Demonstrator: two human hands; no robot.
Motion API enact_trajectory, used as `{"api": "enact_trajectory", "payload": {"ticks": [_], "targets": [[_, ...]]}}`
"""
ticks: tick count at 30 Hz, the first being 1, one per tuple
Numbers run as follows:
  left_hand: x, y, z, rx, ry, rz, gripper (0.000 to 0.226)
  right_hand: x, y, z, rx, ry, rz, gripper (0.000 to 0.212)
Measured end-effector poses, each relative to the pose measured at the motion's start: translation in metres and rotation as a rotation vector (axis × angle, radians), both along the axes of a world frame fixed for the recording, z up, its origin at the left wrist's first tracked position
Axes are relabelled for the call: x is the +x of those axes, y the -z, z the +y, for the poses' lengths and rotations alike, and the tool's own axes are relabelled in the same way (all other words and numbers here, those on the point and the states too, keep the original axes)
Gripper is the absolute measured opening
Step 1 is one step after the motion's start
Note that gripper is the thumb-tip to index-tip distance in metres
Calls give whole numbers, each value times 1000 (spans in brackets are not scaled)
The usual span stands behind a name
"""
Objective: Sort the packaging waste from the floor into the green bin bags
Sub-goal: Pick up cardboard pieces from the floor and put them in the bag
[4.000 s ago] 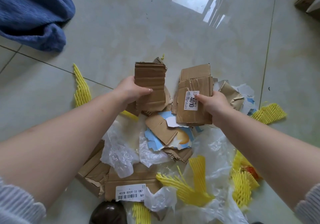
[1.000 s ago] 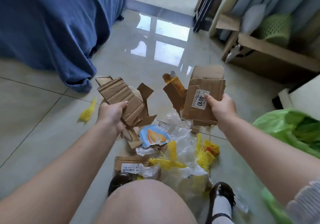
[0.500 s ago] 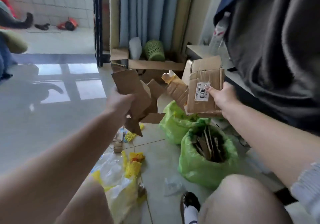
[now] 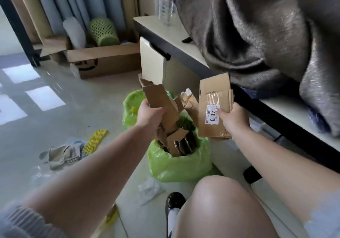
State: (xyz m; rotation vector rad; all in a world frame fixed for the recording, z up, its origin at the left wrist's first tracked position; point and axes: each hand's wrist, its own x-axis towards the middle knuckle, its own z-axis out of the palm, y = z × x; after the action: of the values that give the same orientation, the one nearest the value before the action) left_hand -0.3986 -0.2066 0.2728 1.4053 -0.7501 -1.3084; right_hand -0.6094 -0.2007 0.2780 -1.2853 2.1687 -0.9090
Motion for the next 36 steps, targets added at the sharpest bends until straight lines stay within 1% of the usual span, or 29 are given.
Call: {"api": "enact_trajectory", "payload": {"ticks": [5, 9, 10, 13, 15, 18, 20, 21, 22, 23, 25, 26, 27, 28, 30, 31, 33, 35, 36], "targets": [[-23, 25, -12, 73, 65, -85, 41, 7, 36, -3, 125, -49, 81, 32], [-28, 44, -18, 107, 110, -237, 35, 16, 59, -11, 191, -58, 69, 37], [-28, 48, -19, 105, 128, -266, 39, 18, 63, -13, 196, -54, 59, 36], [-28, 55, -21, 108, 205, -338, 71, 22, 74, -18, 204, -16, 54, 33], [-29, 58, -22, 125, 238, -314, 85, 23, 79, -20, 212, 17, 66, 33], [-25, 64, -23, 160, 220, -266, 94, 21, 81, -27, 195, 43, 48, 31], [-22, 67, -24, 197, 203, -191, 101, 19, 75, -33, 177, 29, 45, 29], [-21, 69, -24, 213, 209, -159, 101, 18, 73, -36, 174, 5, 65, 27], [-21, 69, -24, 229, 225, -131, 95, 19, 70, -39, 178, -31, 93, 25], [-20, 71, -24, 231, 247, -105, 80, 21, 67, -42, 188, -74, 124, 24], [-21, 71, -23, 204, 287, -69, 30, 30, 62, -47, 217, -165, 180, 27], [-21, 71, -22, 198, 303, -41, 11, 35, 60, -50, 233, -218, 209, 29], [-21, 71, -21, 186, 316, 5, 4, 39, 59, -52, 257, -286, 239, 31], [-20, 73, -21, 166, 337, 63, 3, 44, 58, -53, 293, -367, 265, 32], [-18, 76, -18, 100, 402, 173, 13, 53, 60, -56, 381, -517, 278, 37], [-17, 79, -16, 80, 427, 200, 18, 56, 64, -57, 415, -561, 267, 36], [-18, 85, -11, 99, 404, 153, 17, 59, 72, -56, 435, -569, 229, 35], [-22, 88, -7, 132, 357, 62, 12, 62, 83, -57, 424, -561, 222, 38], [-23, 91, -5, 129, 347, 56, 11, 63, 88, -58, 420, -558, 226, 40]]}}
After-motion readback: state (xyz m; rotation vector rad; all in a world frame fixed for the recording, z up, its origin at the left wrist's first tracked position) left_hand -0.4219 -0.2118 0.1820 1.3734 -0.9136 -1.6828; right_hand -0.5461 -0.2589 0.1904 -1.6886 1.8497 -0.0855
